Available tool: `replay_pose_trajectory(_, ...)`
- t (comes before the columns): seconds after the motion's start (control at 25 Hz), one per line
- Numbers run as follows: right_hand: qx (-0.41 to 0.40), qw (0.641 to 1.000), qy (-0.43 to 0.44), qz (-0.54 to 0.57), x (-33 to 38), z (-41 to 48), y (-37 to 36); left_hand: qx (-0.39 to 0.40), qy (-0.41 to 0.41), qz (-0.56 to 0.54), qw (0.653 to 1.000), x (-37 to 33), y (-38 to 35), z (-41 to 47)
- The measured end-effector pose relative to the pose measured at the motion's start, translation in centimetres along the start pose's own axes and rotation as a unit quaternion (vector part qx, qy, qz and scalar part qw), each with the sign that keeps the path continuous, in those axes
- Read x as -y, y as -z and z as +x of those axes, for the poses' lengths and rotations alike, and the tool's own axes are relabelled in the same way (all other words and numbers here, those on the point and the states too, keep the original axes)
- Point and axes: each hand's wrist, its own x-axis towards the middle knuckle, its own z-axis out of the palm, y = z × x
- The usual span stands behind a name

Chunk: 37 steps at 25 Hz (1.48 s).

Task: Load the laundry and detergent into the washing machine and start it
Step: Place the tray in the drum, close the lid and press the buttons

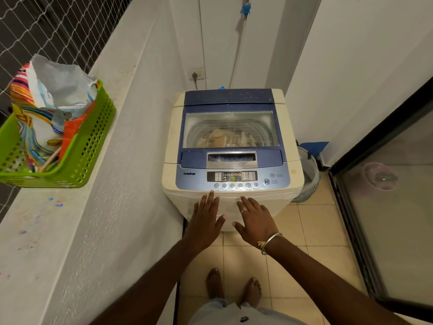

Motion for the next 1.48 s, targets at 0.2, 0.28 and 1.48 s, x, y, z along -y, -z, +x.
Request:
replay_pose_trajectory(0.2,0.004,1.000,0.029,0.003,1.5,1.3,1.2,-0.008,-0.009,-0.011,1.000,0.1,0.1,0.2)
replay_pose_trajectory(0.28,0.010,0.999,0.031,0.007,2.2,1.9,1.8,-0.015,-0.020,-0.010,1.000,0.4,0.4,0.5)
replay_pose_trajectory(1.48,0.074,0.996,0.021,-0.036,4.0,5.4,1.9,-0.040,-0.012,-0.002,0.999,1.9,-0.5,1.7)
